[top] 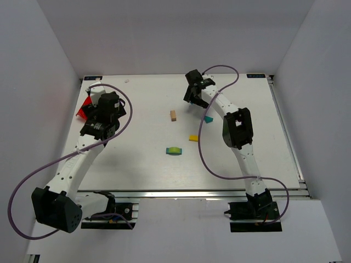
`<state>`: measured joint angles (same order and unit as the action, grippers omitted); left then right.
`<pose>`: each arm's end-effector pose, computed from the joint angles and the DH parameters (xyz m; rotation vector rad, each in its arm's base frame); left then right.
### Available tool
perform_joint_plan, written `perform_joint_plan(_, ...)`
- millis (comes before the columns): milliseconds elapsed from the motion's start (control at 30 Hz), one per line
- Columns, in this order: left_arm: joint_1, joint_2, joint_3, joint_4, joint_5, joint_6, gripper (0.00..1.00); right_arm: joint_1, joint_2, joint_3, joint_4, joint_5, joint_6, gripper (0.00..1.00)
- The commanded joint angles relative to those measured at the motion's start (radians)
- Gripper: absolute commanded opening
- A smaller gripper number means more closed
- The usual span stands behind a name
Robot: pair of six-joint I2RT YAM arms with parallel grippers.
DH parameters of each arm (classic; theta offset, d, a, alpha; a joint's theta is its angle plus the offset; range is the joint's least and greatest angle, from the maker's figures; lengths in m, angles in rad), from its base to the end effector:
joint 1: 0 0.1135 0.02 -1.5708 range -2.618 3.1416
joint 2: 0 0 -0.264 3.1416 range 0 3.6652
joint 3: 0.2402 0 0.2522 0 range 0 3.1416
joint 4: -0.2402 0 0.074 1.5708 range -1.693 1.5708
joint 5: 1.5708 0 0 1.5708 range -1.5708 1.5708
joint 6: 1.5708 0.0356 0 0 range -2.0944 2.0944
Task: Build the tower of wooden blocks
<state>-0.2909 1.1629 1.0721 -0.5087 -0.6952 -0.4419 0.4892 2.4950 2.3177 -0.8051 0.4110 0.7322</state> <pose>0.2444 -0.0494 0.3362 -0.5310 1.9610 0.2977 0.4848 0.2420 0.1997 0.4475 2.3966 0.0072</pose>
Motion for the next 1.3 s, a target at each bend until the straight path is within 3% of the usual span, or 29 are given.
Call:
perform_joint_plan(0, -0.005, 0.001, 0.014, 0.016, 0.008, 0.009, 0.98, 0.003, -0.025, 0.033, 0.090, -0.006, 0.113, 0.89)
perform_joint_plan(100, -0.005, 0.000, 0.006, 0.035, 0.026, 0.015, 0.98, -0.008, -0.024, -0.027, 0.150, -0.023, 0.150, 0.89)
perform_joint_plan(233, -0.004, 0.000, 0.006, 0.038, 0.025, 0.023, 0.98, -0.011, 0.050, 0.051, 0.144, -0.037, 0.165, 0.89)
perform_joint_plan(667, -0.008, -0.045, -0.031, 0.085, 0.037, 0.046, 0.98, -0.040, 0.117, 0.052, 0.173, 0.022, 0.185, 0.89)
perform_joint_plan(867, -0.008, -0.052, -0.044, 0.102, 0.049, 0.060, 0.98, -0.052, 0.145, 0.062, 0.196, 0.006, 0.176, 0.76)
perform_joint_plan(967, -0.008, -0.055, -0.046, 0.107, 0.051, 0.061, 0.98, -0.060, 0.153, 0.060, 0.202, -0.009, 0.170, 0.57)
perform_joint_plan(1267, -0.008, -0.065, -0.054, 0.118, 0.054, 0.071, 0.98, -0.063, 0.114, 0.002, 0.193, -0.008, 0.136, 0.44)
